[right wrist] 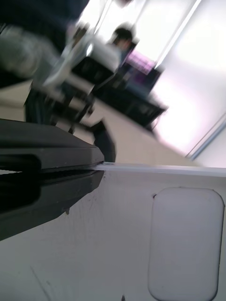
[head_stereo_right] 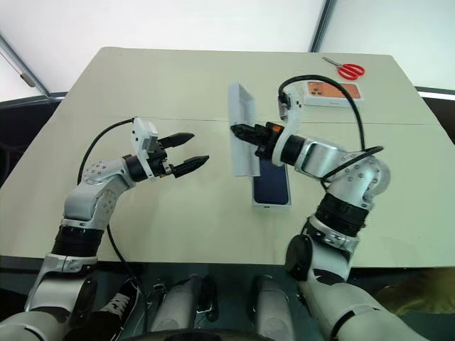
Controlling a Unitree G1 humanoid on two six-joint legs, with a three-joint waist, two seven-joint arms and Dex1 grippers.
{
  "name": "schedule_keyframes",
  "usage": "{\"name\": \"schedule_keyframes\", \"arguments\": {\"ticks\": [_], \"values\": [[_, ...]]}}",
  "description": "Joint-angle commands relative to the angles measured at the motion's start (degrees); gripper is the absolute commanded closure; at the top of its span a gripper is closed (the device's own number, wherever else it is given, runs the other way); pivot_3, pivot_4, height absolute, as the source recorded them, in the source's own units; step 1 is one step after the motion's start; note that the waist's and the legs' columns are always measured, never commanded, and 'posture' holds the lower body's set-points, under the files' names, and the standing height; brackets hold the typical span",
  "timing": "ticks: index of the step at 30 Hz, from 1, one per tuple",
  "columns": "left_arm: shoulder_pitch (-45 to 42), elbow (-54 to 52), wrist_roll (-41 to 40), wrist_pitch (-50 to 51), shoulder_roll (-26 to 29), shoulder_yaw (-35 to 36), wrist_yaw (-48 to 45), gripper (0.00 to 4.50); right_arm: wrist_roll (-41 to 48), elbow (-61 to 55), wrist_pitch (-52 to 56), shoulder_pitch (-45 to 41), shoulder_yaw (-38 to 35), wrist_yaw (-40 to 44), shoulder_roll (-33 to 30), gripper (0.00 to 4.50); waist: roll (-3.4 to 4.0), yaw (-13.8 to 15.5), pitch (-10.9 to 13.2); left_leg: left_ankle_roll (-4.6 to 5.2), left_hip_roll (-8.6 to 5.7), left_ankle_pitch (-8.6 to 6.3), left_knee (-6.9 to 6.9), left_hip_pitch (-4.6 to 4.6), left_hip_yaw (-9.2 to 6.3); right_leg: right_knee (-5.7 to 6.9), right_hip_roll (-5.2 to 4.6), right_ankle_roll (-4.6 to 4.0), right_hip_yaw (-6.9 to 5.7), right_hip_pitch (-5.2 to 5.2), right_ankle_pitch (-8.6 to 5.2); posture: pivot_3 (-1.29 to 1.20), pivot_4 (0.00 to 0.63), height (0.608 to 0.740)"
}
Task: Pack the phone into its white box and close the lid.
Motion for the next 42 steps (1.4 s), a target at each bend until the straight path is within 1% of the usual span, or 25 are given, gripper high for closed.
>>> {"name": "schedule_keyframes", "arguments": {"ticks": [1, 3, 5, 7, 8, 10, 11, 12, 16, 19, 21, 22, 24, 25, 26, 27, 30, 32, 34, 36, 37, 38, 42], "values": [[-0.18, -2.91, -2.51, 2.47, -0.27, 1.95, 1.28, 0.00, 5.72, 2.75, 0.97, 0.41, -3.20, -4.39, 2.07, 4.46, 0.01, 0.00, -0.01, -0.01, 0.01, 0.00, -0.02, 0.00, 0.00, 0.00, 0.01, 0.00, 0.00, 0.00, 0.00, 0.00, 0.150, 0.738], [-0.02, -2.96, -4.08, 4.59, -0.54, 2.35, 1.45, 0.52, 6.92, 3.33, 0.97, 3.78, -0.79, -5.50, 1.18, 4.50, 0.01, 0.15, -0.02, -0.01, 0.00, 0.01, -0.02, 0.00, 0.00, -0.01, 0.01, 0.00, 0.00, 0.00, 0.00, 0.00, 0.150, 0.738], [0.05, -3.12, -3.98, 4.72, -1.11, 2.39, 2.70, 1.29, 10.38, 5.89, 0.97, 5.03, -1.42, -7.80, 0.84, 4.50, 0.01, 0.04, -0.01, -0.01, -0.03, 0.00, -0.03, 0.00, 0.01, -0.04, -0.01, 0.00, 0.01, 0.03, 0.00, 0.00, 0.150, 0.738], [0.32, -2.70, -2.60, 3.56, -1.74, 1.62, 3.46, 2.35, 11.76, 7.05, 0.97, 5.98, -1.02, -9.16, 0.02, 4.50, 0.04, -0.10, -0.02, -0.01, -0.05, 0.00, -0.03, 0.01, 0.05, -0.03, -0.01, 0.00, 0.07, 0.00, 0.00, 0.00, 0.150, 0.738], [0.53, -2.43, -1.91, 3.12, -2.01, 1.06, 3.54, 2.76, 12.98, 8.02, 0.97, 6.25, -1.11, -10.27, -0.39, 4.50, 0.05, -0.12, -0.05, -0.01, -0.04, 0.00, -0.03, 0.03, 0.05, -0.02, -0.01, 0.00, 0.08, 0.01, 0.01, 0.00, 0.150, 0.738], [0.48, -1.81, -1.54, 3.99, -3.08, 0.18, 4.19, 3.89, 14.26, 8.75, 0.97, 6.61, -0.67, -11.37, -1.57, 4.50, 0.09, -0.15, -0.07, -0.01, -0.02, 0.00, -0.03, 0.04, 0.05, -0.02, 0.01, -0.01, 0.08, 0.01, 0.00, 0.00, 0.150, 0.738], [0.50, -1.61, -1.46, 4.18, -3.84, -0.36, 4.39, 4.32, 14.76, 9.01, 0.97, 6.56, -0.92, -11.88, -1.95, 4.50, 0.09, -0.11, -0.08, -0.01, -0.02, 0.00, -0.04, 0.04, 0.05, -0.02, 0.01, -0.01, 0.09, 0.01, 0.00, 0.00, 0.150, 0.738], [0.78, -1.26, -0.35, 3.10, -4.52, -1.74, 4.28, 4.43, 15.93, 9.58, 0.97, 6.57, -1.03, -12.50, -2.54, 4.50, 0.10, -0.11, -0.08, -0.01, -0.02, 0.00, -0.05, 0.04, 0.05, -0.02, 0.01, -0.01, 0.08, 0.01, 0.00, 0.00, 0.150, 0.738], [-0.36, 4.75, 3.33, 0.81, -9.81, -6.70, 4.79, 4.43, 18.19, 11.43, 0.97, 6.86, -1.72, -14.34, -4.56, 4.50, 0.13, 0.11, -0.10, 0.00, -0.03, 0.00, -0.04, 0.04, 0.07, -0.02, 0.01, -0.01, 0.08, 0.01, 0.00, 0.00, 0.150, 0.738], [-2.27, 9.78, 5.56, -2.32, -13.51, -8.28, 5.41, 4.50, 20.12, 12.32, 0.97, 7.34, -1.67, -15.78, -5.59, 3.64, 0.12, 0.10, -0.10, 0.00, -0.03, 0.00, -0.04, 0.03, 0.07, -0.03, 0.00, -0.01, 0.08, 0.01, 0.00, 0.00, 0.150, 0.738], [-3.92, 12.91, 6.89, -4.53, -15.32, -8.76, 5.60, 4.50, 22.32, 13.48, 0.97, 7.23, -2.41, -16.80, -6.56, 2.69, 0.13, -0.03, -0.10, 0.00, -0.02, 0.00, -0.04, 0.02, 0.07, -0.03, 0.00, -0.01, 0.09, -0.01, 0.00, 0.00, 0.150, 0.738], [-4.66, 14.03, 6.90, -4.85, -16.08, -8.69, 5.59, 4.50, 21.91, 12.76, 0.97, 7.23, -2.11, -16.75, -7.29, 2.16, 0.13, -0.04, -0.10, 0.00, -0.01, 0.00, -0.04, 0.03, 0.07, -0.02, 0.00, -0.01, 0.09, -0.01, 0.00, 0.00, 0.150, 0.738], [-5.43, 14.89, 7.13, -5.44, -16.97, -8.77, 5.30, 4.50, 20.44, 12.31, 0.23, 6.84, -2.02, -17.07, -8.94, 1.24, 0.14, -0.06, -0.10, 0.01, 0.00, 0.00, -0.04, 0.02, 0.07, -0.02, 0.00, -0.01, 0.10, -0.04, 0.01, 0.00, 0.150, 0.738], [-5.68, 14.99, 7.17, -5.57, -17.32, -8.83, 5.15, 4.50, 19.11, 12.30, -1.21, 6.86, -1.01, -16.23, -11.07, 0.70, 0.14, -0.06, -0.10, 0.01, 0.00, 0.00, -0.04, 0.01, 0.07, -0.02, 0.00, -0.01, 0.13, -0.04, 0.01, 0.00, 0.150, 0.738], [-5.84, 14.96, 7.09, -5.23, -17.51, -8.90, 4.86, 4.50, 17.17, 11.04, -2.81, 7.78, 2.28, -14.41, -14.14, 0.21, 0.15, -0.04, -0.10, 0.01, 0.00, -0.01, -0.04, 0.01, 0.07, -0.02, 0.00, -0.01, 0.14, -0.04, 0.01, 0.00, 0.150, 0.738], [-5.94, 14.93, 7.12, -5.08, -17.68, -8.92, 4.76, 4.50, 15.28, 8.75, -4.85, 9.26, 6.56, -11.34, -17.75, 0.03, 0.16, 0.15, -0.10, 0.02, -0.01, -0.01, -0.04, 0.01, 0.09, -0.02, -0.01, -0.01, 0.16, -0.05, 0.01, 0.00, 0.150, 0.738], [-5.93, 14.91, 7.73, -5.52, -17.78, -9.15, 4.35, 4.50, 11.45, 8.11, -11.60, 10.69, 11.97, -4.04, -25.77, 0.03, 0.16, 0.08, -0.10, 0.07, -0.04, -0.04, -0.03, -0.01, 0.09, -0.06, -0.04, -0.01, 0.17, -0.05, 0.01, 0.00, 0.150, 0.738], [-5.88, 14.94, 7.74, -5.14, -17.88, -9.16, 4.04, 4.50, 9.44, 10.08, -15.83, 10.35, 13.35, 0.41, -30.26, 0.03, 0.16, 0.04, -0.10, 0.09, -0.03, -0.05, -0.02, 0.00, 0.10, -0.06, -0.04, 0.00, 0.18, -0.04, 0.01, 0.00, 0.150, 0.738], [-5.96, 15.40, 8.12, -5.42, -18.10, -9.29, 4.10, 4.50, 3.73, 11.53, -22.16, 11.07, 17.90, 4.64, -35.86, 0.03, 0.16, 0.05, -0.10, 0.08, -0.01, -0.05, -0.03, 0.01, 0.10, -0.06, -0.02, -0.01, 0.18, -0.05, 0.01, 0.00, 0.150, 0.738], [-6.10, 15.73, 8.24, -5.04, -18.48, -9.52, 3.97, 4.50, -1.27, 11.78, -28.38, 12.20, 22.77, 9.04, -39.97, 0.03, 0.15, 0.05, -0.10, 0.08, -0.01, -0.05, -0.03, 0.01, 0.12, -0.06, -0.02, 0.00, 0.17, -0.06, 0.01, 0.00, 0.150, 0.738], [-6.19, 15.86, 8.34, -5.11, -18.82, -9.63, 4.01, 4.50, -3.12, 12.44, -31.49, 11.99, 23.73, 9.90, -40.56, 0.03, 0.15, 0.08, -0.10, 0.08, -0.01, -0.04, -0.03, 0.01, 0.11, -0.07, -0.01, 0.00, 0.17, -0.05, 0.00, 0.00, 0.150, 0.738], [-6.24, 15.80, 8.51, -5.25, -19.11, -9.82, 4.05, 4.50, -3.29, 13.98, -32.58, 10.79, 22.71, 9.16, -39.84, 0.03, 0.15, -0.02, -0.10, 0.08, -0.01, -0.04, -0.03, 0.01, 0.12, -0.07, -0.01, 0.00, 0.17, -0.06, 0.01, 0.00, 0.150, 0.738], [-6.28, 15.55, 8.70, -5.26, -19.88, -9.70, 4.10, 4.50, -11.92, 11.83, -42.40, 12.59, 30.67, 12.17, -40.88, 0.03, 0.16, 0.08, -0.10, 0.06, 0.02, -0.02, -0.02, 0.03, 0.15, -0.05, 0.01, 0.00, 0.15, -0.06, 0.01, 0.00, 0.150, 0.738]]}}
